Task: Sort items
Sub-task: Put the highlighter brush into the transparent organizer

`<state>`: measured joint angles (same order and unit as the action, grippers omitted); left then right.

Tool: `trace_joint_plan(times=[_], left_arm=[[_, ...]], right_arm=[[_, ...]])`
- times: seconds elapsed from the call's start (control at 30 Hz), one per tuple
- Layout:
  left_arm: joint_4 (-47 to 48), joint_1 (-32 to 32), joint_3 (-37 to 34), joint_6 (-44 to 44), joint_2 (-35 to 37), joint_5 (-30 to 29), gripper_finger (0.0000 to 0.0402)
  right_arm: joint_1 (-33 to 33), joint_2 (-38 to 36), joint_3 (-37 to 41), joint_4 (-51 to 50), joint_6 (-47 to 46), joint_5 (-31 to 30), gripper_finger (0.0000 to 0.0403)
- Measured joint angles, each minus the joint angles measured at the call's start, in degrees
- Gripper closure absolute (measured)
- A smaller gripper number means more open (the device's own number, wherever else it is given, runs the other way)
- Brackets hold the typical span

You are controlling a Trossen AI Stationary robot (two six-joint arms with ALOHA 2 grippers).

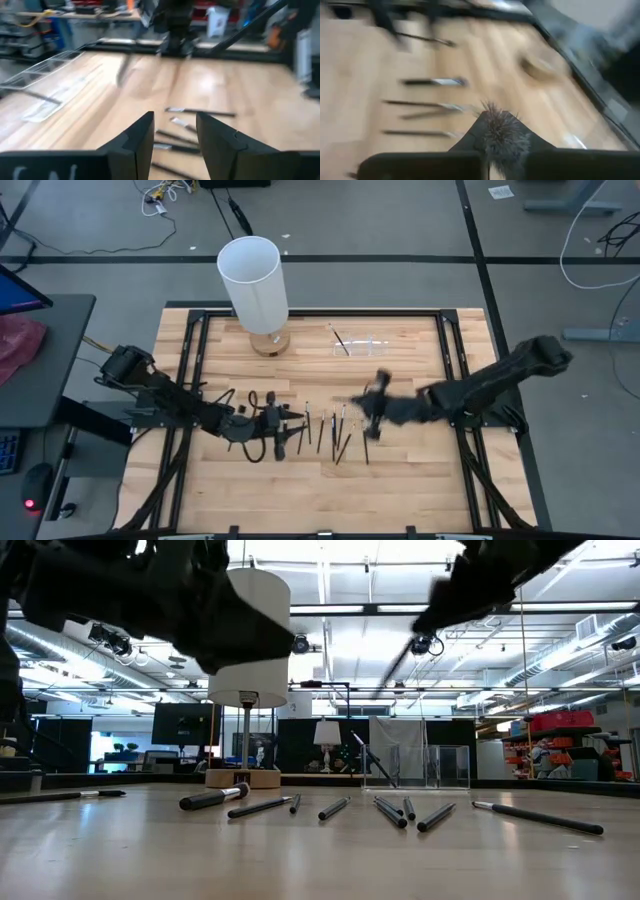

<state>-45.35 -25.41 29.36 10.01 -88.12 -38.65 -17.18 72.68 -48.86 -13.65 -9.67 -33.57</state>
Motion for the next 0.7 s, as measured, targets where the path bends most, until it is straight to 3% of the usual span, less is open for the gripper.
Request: trace_joint_plan(times=[0.1, 0.23, 0.53, 0.7], left_arm=[[3.2, 0.3, 0.0, 1.9, 0.0, -2.0, 0.0252], [4.5, 1.2, 0.0, 4.2, 0.0, -2.5, 0.0258], [5.9, 1.7, 0.0, 4.8, 0.0, -2.5, 0.0264], [6.3, 1.4, 0.0, 4.8, 0.0, -2.2, 0.0264]], right_arm=[[6.4, -4.7, -4.1, -12.4, -6.2, 0.0, 0.0388], [18.0, -7.3, -9.2, -22.5, -7.6, 3.2, 0.0388], [47.2, -4.7, -10.6, -26.0, -1.3, 26.0, 0.0388], [53.6, -0.8, -10.5, -26.7, 0.3, 34.0, 0.0388]])
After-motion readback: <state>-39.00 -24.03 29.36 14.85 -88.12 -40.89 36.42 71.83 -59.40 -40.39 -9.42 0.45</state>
